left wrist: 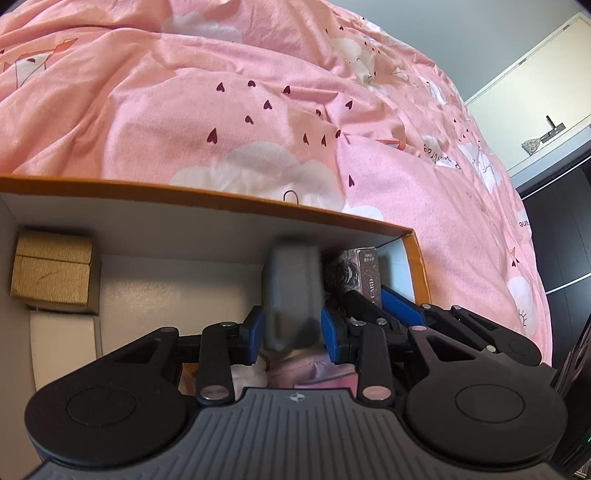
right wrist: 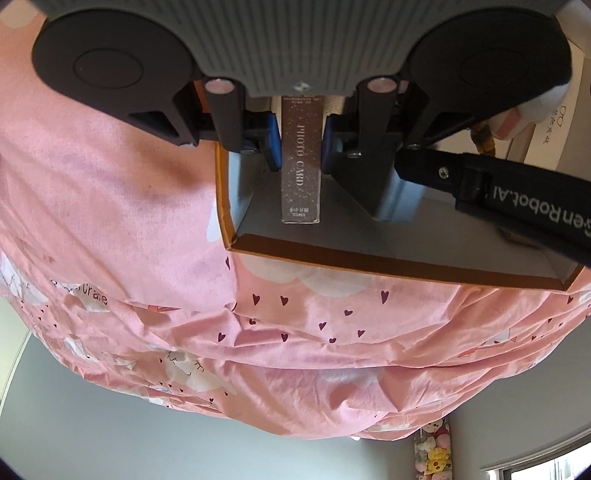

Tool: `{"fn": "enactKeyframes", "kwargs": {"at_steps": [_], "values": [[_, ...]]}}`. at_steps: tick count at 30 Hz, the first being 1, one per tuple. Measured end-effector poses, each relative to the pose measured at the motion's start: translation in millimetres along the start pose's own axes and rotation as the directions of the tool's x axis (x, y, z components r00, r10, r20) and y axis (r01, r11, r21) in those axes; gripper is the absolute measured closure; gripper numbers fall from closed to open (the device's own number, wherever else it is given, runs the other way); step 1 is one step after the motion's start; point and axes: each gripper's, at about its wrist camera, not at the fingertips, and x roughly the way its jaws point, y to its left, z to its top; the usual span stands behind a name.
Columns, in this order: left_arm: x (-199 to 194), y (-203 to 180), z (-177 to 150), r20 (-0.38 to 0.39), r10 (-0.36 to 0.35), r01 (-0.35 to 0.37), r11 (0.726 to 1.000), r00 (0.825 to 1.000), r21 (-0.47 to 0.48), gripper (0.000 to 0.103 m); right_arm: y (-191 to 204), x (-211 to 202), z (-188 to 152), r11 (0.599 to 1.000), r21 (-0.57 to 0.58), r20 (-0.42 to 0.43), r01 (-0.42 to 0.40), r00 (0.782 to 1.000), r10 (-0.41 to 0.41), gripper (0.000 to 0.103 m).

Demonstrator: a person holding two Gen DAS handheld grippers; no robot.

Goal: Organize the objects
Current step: 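Lower the grey case into the box with the left tool while the right tool holds the photo card above, then open the left tool on the grey case while the right tool lowers the photo card beside it and opens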

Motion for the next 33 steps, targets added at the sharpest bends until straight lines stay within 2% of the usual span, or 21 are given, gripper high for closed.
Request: {"fn": "enactKeyframes", "kwargs": {"at_steps": [3,5,8,12,16,19,22,24,25,28,33], "values": [[3.9,-1.6,2.9,0.004,0.011,-0.011,1.0,1.0,0.008,0.066,3.7,0.4,-1.9,0.998,-0.062,0.009,0.031,0.999,-0.031,0.079],[7.5,-0.9,3.1,0.002,0.021,-0.021,1.0,1.0,0.007,0.068,2.3,-0.6,-2.0,0.997,-0.071,0.007,0.017,1.0,-0.017,0.079],[10.3,2.6,2.3,-0.006,-0.004,0.004,1.0,1.0,-0.013,0.068,1.7,-0.4,-0.8,0.994,-0.107,-0.01,-0.003,1.0,0.002,0.079],[8.7,6.1,1.8,0.009,-0.022,0.023,0.999,1.0,-0.043,0.068,8.0,7.7,-0.9,0.984,-0.177,-0.033,0.011,0.999,-0.017,0.079],[8.6,9.3,3.4,0.021,-0.05,0.051,0.997,0.999,-0.066,0.068,13.9,18.9,0.5,0.982,-0.187,-0.063,0.012,0.998,-0.024,0.079],[11.2,11.9,3.7,0.02,-0.07,0.071,0.994,0.997,-0.085,0.068,8.5,20.7,6.1,0.989,-0.149,-0.087,0.003,0.996,-0.016,0.079],[13.8,14.0,3.4,0.021,-0.093,0.094,0.991,0.995,-0.099,0.067,1.4,10.5,9.0,0.99,-0.137,-0.077,-0.038,0.997,0.027,0.08],[16.1,14.5,3.9,0.02,-0.105,0.106,0.988,0.994,-0.108,0.066,-3.7,2.1,10.1,0.99,-0.14,-0.057,-0.022,0.998,0.014,0.079],[17.4,14.3,3.6,0.018,-0.108,0.11,0.988,0.994,-0.11,0.066,-6.8,-1.3,10.4,0.989,-0.143,-0.053,-0.02,0.999,0.013,0.081],[21.3,13.0,3.6,0.014,-0.098,0.099,0.989,0.995,-0.109,0.064,-17.0,-8.4,11.1,0.988,-0.131,-0.07,-0.077,0.995,0.068,0.083],[31.3,13.6,4.3,0.002,-0.086,0.086,0.989,0.996,-0.118,0.062,-18.9,-22.9,7.8,0.982,-0.162,-0.061,-0.101,0.994,0.092,0.082]]}}
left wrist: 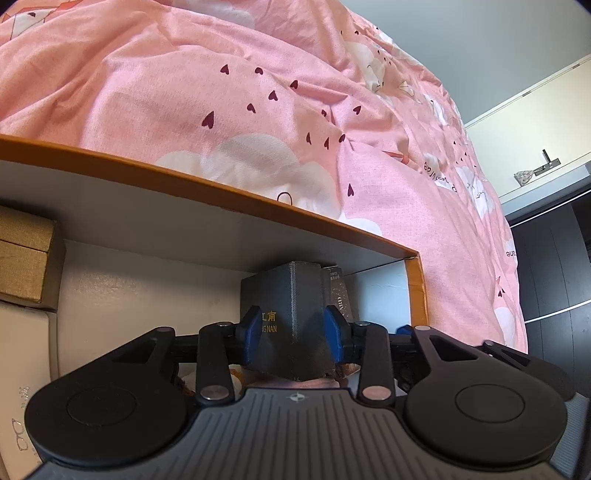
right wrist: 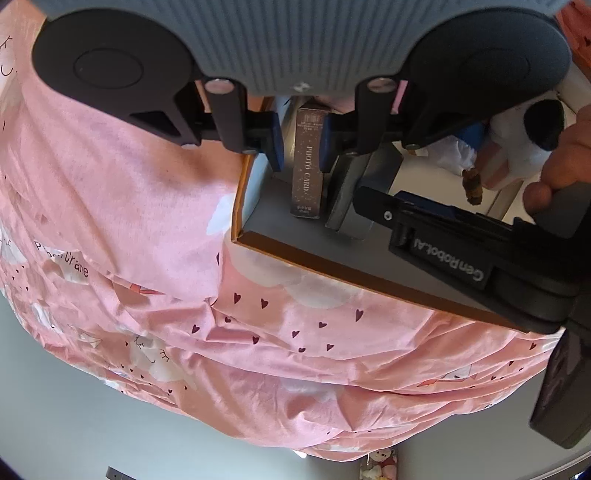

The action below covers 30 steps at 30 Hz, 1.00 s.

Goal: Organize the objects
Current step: 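Open the left tool on the grey case while the right tool lowers the photo card beside it and opens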

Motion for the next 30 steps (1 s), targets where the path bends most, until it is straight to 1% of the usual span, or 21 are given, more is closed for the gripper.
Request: {"fn": "enactKeyframes", "kwargs": {"at_steps": [4,6,8,11,12,14,15,17,20,22,24,26,27,28,29,30], "values": [[8.2,4.0,0.4,-0.025,-0.044,0.043,0.999,0.999,-0.034,0.06,-7.6,-12.9,-3.9,0.999,0.045,0.045,0.02,0.999,-0.022,0.082],[12.2,4.9,0.7,-0.04,-0.069,0.067,0.997,0.997,-0.042,0.063,-12.8,-18.7,-7.2,0.997,0.077,0.065,0.0,0.998,-0.005,0.082],[13.4,5.0,0.8,-0.044,-0.072,0.07,0.996,0.996,-0.048,0.063,-18.4,-25.8,-11.7,0.993,0.114,0.094,-0.018,0.996,0.007,0.082],[12.4,4.2,1.5,-0.045,-0.071,0.069,0.997,0.996,-0.042,0.064,-29.0,-35.2,-16.6,0.984,0.174,0.125,0.022,0.991,-0.045,0.076],[11.0,4.1,1.7,-0.04,-0.068,0.066,0.997,0.997,-0.042,0.064,-34.1,-37.0,-18.6,0.98,0.198,0.126,0.015,0.991,-0.04,0.074],[7.3,4.3,1.8,-0.022,-0.056,0.055,0.997,0.998,-0.047,0.063,-42.2,-37.6,-21.6,0.97,0.244,0.117,-0.02,0.993,-0.009,0.074],[6.3,4.6,2.6,-0.016,-0.055,0.055,0.997,0.998,-0.051,0.055,-44.3,-36.9,-23.2,0.966,0.258,0.114,-0.032,0.993,0.003,0.074],[6.4,4.6,3.7,-0.015,-0.058,0.057,0.997,0.998,-0.056,0.051,-44.3,-35.0,-26.0,0.964,0.264,0.111,-0.044,0.994,0.015,0.073],[12.4,0.4,4.3,-0.025,-0.02,0.019,0.999,0.999,-0.041,0.048,-42.4,-28.7,-28.8,0.958,0.274,0.102,-0.086,0.993,0.06,0.072],[18.0,-3.1,3.5,-0.024,0.015,-0.016,1.0,1.0,-0.02,0.044,-41.4,-24.3,-29.4,0.955,0.28,0.095,-0.096,0.993,0.071,0.068],[23.3,-4.8,3.2,-0.035,0.017,-0.017,1.0,0.999,-0.014,0.044,-40.4,-20.2,-29.8,0.956,0.281,0.085,-0.088,0.994,0.067,0.067],[27.0,-5.9,2.8,-0.042,0.005,-0.005,1.0,0.999,-0.011,0.045,-41.3,-15.3,-30.4,0.952,0.289,0.074,-0.102,0.994,0.084,0.068],[28.3,-6.5,2.9,-0.047,-0.003,0.003,1.0,0.999,-0.008,0.045,-42.5,-12.9,-30.8,0.948,0.297,0.068,-0.114,0.993,0.098,0.071],[29.3,-6.9,2.7,-0.049,-0.009,0.008,1.0,0.999,-0.011,0.045,-43.1,-10.6,-31.2,0.945,0.303,0.064,-0.127,0.992,0.113,0.078],[30.4,-6.6,3.1,-0.051,-0.015,0.014,1.0,0.999,-0.013,0.045,-42.5,-9.3,-31.7,0.945,0.302,0.06,-0.126,0.992,0.112,0.08],[31.7,-6.2,3.6,-0.054,-0.023,0.023,1.0,0.998,-0.012,0.045,-41.7,-8.6,-31.9,0.95,0.291,0.057,-0.114,0.993,0.102,0.086]]}}
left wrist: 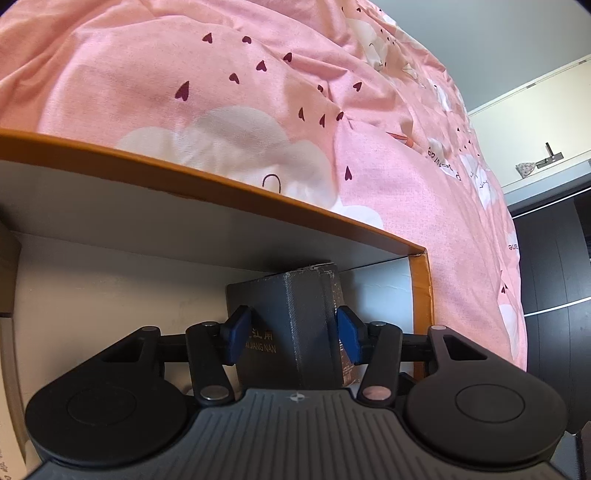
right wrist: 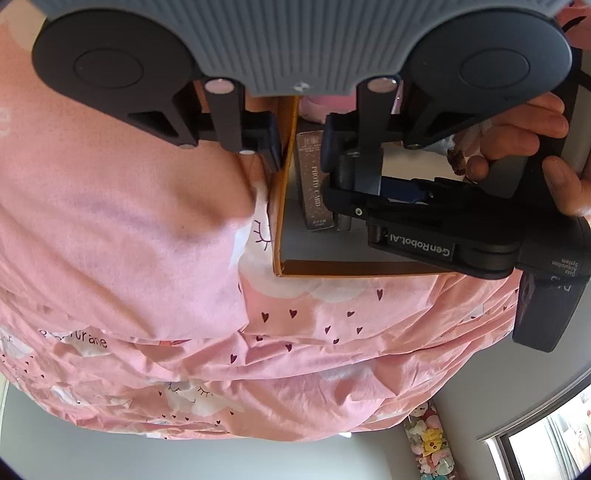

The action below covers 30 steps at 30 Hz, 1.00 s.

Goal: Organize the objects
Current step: 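Open the left tool on the grey case while the right tool lowers the photo card beside it and opens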

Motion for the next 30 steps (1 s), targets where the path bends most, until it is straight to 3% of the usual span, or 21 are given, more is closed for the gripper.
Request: {"fn": "enactKeyframes", "kwargs": {"at_steps": [8,14,23,30], "values": [[9.0,-13.2,-0.2,-0.012,-0.03,0.031,0.997,0.999,0.076,0.047,-10.2,0.0,1.2,0.999,0.032,-0.011,-0.035,0.999,0.036,0.092],[6.1,-7.1,2.6,-0.02,-0.052,0.053,0.997,0.998,0.047,0.046,-4.8,0.2,0.6,1.0,0.002,-0.002,-0.019,1.0,0.019,0.092],[-25.1,-33.1,-8.2,0.057,0.031,-0.04,0.986,0.998,0.162,0.048,2.7,-11.6,1.1,1.0,-0.014,0.021,0.01,1.0,-0.009,0.083],[-75.7,-51.6,-29.2,0.158,0.084,-0.123,0.96,0.984,0.25,0.048,17.4,-32.8,-3.4,0.998,-0.052,0.062,0.036,0.998,-0.033,0.073]]}}
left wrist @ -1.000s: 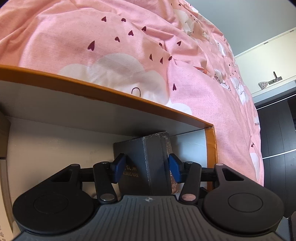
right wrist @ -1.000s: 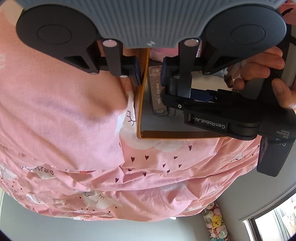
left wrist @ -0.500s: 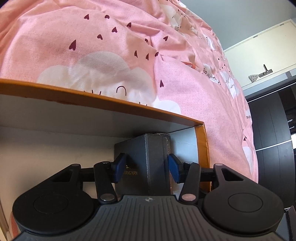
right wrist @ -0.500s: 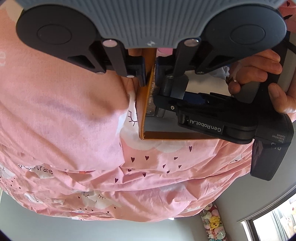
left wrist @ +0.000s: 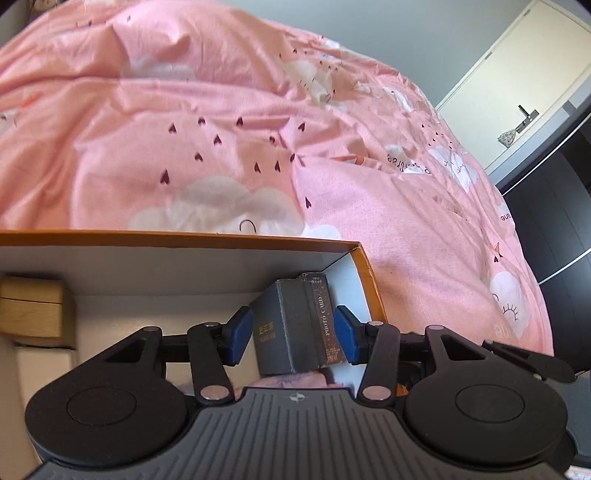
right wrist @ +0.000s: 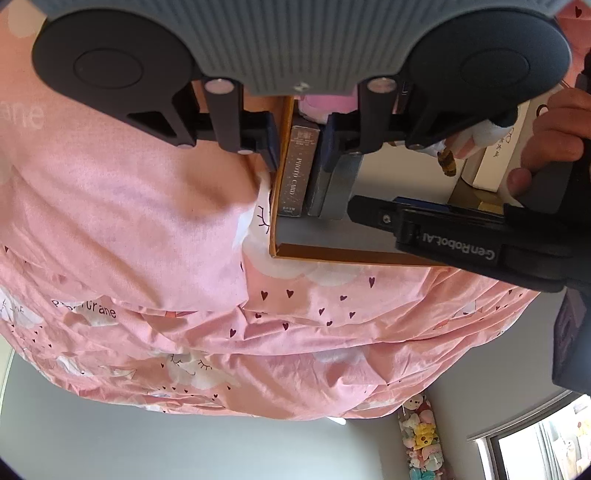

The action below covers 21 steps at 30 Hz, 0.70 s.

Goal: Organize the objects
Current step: 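Open the left tool on the grey case while the right tool lowers the photo card beside it and opens, then withdraw both tools and grasp the yellow tape measure with the right tool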

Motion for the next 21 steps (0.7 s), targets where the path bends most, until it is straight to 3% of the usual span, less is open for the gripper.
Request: {"fn": "enactKeyframes", "kwargs": {"at_steps": [8,11,14,18,21], "values": [[-71.4,-19.1,-28.8,0.113,0.062,-0.078,0.987,0.992,0.143,0.053,21.7,-41.9,-11.0,0.999,-0.035,0.091,-0.024,0.995,0.027,0.062],[-95.9,-23.8,-46.6,0.168,0.101,-0.133,0.973,0.981,0.19,0.054,32.7,-58.4,-21.0,0.998,-0.042,0.119,-0.044,0.992,0.049,0.052],[-118.0,-23.3,-69.0,0.23,0.133,-0.186,0.956,0.964,0.226,0.054,44.5,-74.4,-33.0,0.996,-0.044,0.146,-0.072,0.986,0.078,0.052],[-134.0,-23.0,-99.6,0.218,0.167,-0.227,0.93,0.962,0.288,0.054,64.6,-89.0,-58.6,0.989,-0.069,0.163,-0.128,0.977,0.138,0.052],[-137.6,-15.2,-124.6,0.159,0.204,-0.243,0.924,0.966,0.294,0.054,79.3,-90.7,-80.3,0.98,-0.073,0.109,-0.188,0.975,0.195,0.052]]}}
